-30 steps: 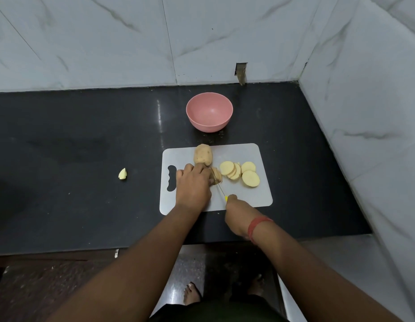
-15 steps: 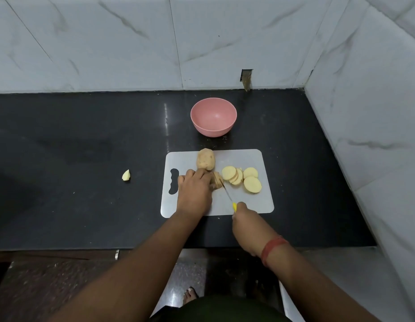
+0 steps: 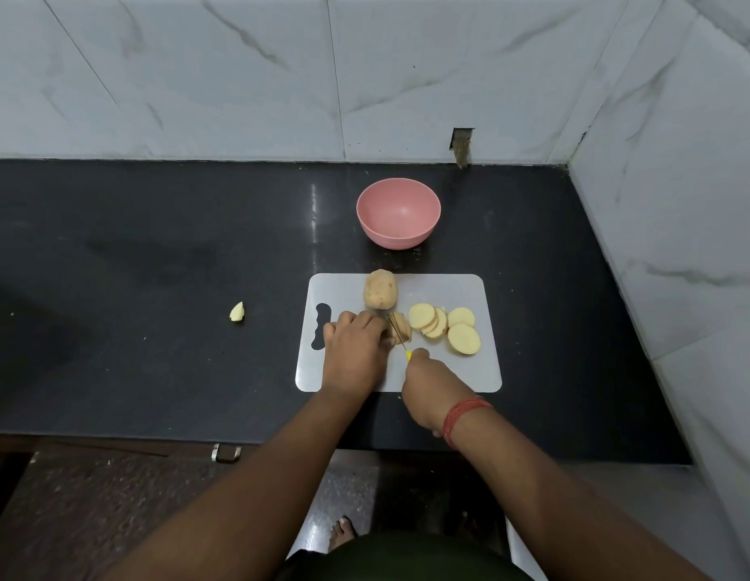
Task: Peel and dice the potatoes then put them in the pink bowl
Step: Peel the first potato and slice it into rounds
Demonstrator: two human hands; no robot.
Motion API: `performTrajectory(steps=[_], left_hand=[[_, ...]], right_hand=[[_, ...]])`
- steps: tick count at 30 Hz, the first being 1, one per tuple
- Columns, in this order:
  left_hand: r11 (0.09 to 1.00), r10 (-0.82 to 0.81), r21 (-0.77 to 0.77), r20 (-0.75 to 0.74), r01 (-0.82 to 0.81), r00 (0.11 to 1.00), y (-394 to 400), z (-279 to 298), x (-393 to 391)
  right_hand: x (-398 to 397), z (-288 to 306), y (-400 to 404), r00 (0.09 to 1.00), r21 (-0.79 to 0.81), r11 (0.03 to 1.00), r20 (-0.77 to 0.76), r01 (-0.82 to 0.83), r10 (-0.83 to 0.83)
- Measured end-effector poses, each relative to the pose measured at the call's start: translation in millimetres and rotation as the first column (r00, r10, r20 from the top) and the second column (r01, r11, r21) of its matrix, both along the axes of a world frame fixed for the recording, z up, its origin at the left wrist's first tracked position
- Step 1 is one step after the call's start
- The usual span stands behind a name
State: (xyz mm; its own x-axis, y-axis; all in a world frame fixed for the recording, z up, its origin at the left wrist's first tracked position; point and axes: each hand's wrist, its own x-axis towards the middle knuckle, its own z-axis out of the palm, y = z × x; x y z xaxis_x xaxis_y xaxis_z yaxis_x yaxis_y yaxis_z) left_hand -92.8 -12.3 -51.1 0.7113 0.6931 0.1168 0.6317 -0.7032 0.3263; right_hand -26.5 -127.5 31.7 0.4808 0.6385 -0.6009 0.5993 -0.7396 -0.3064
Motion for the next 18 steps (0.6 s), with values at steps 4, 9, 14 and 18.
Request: performTrajectory(steps=[4, 9, 14, 18], left_hand=[[1.000, -0.020, 0.012, -0.016, 0.020, 1.000, 3, 0, 1], [0.997, -0.055, 0.046, -0.013, 0.056, 0.998, 9, 0, 0], [0.996, -0.058, 0.062, -0.024, 0.060, 0.998, 9, 4, 2], [0.994, -0.063, 0.087, -0.039, 0.066, 0.997, 10, 3, 3]], right_hand=[[1, -4, 5, 1.000, -0.032, 0.999, -0.005, -0.016, 0.016], [2, -7, 14, 0.994, 0.035, 0.997, -0.093, 0.066, -0.062], [2, -6, 13, 0.990, 0.075, 0.995, -0.132, 0.065, -0.055], [5, -8, 12, 0.992, 0.077, 0.996, -0.125, 0.044, -0.034]])
